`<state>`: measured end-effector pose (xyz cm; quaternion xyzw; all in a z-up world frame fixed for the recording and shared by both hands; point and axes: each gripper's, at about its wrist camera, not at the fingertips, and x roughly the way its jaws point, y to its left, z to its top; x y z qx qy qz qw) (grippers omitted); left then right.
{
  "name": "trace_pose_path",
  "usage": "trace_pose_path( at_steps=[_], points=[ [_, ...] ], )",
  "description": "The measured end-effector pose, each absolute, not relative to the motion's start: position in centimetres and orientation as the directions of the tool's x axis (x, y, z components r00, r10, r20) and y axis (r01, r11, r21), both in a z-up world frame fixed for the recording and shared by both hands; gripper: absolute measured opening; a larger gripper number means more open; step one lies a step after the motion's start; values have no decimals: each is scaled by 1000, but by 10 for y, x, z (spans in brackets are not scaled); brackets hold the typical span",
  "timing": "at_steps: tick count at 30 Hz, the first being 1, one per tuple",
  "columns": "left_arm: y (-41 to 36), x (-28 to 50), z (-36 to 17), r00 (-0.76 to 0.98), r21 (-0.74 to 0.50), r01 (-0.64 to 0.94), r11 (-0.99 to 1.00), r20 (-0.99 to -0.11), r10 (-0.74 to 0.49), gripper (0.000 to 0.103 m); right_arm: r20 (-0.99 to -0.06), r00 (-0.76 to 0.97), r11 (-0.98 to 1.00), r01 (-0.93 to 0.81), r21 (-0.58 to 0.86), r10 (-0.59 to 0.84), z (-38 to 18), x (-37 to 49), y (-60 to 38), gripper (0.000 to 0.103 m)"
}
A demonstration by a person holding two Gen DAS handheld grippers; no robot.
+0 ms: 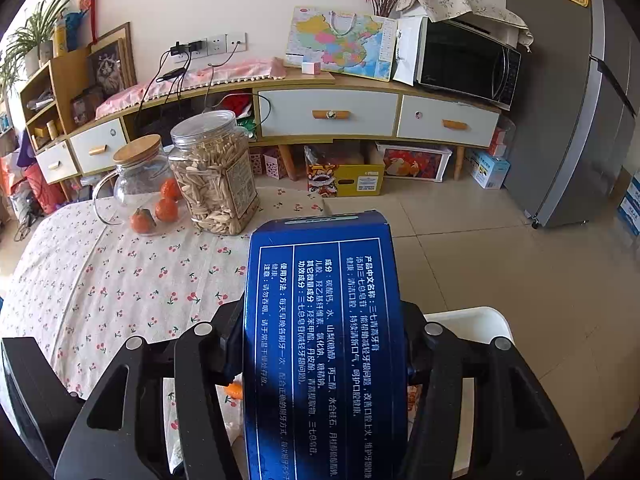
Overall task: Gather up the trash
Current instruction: 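Carry the blue box toward the bin with the right while the left grasps the white crumpled tissue, then drop the blue box into the white bin with the right gripper while the left carries the tissue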
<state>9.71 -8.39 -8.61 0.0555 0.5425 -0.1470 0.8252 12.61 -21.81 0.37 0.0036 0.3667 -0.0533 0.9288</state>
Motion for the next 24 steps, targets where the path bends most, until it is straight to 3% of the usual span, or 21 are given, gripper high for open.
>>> trace_pose_path(
  at_steps=[9,13,24],
  points=[
    [-103,88,-95,321,-83,387,919,-921,-218,74,-683,723,994,107,-35,-102,5,122,-226,53],
    [-105,88,-101,316,-40,380,924,-933,-170,42,-684,722,994,102,-41,-102,4,121,-228,53],
    [-65,101,-71,422,-103,248,963,-884,-203,38,-672,738,993,111,41,-55,11,119,-240,53]
  ],
)
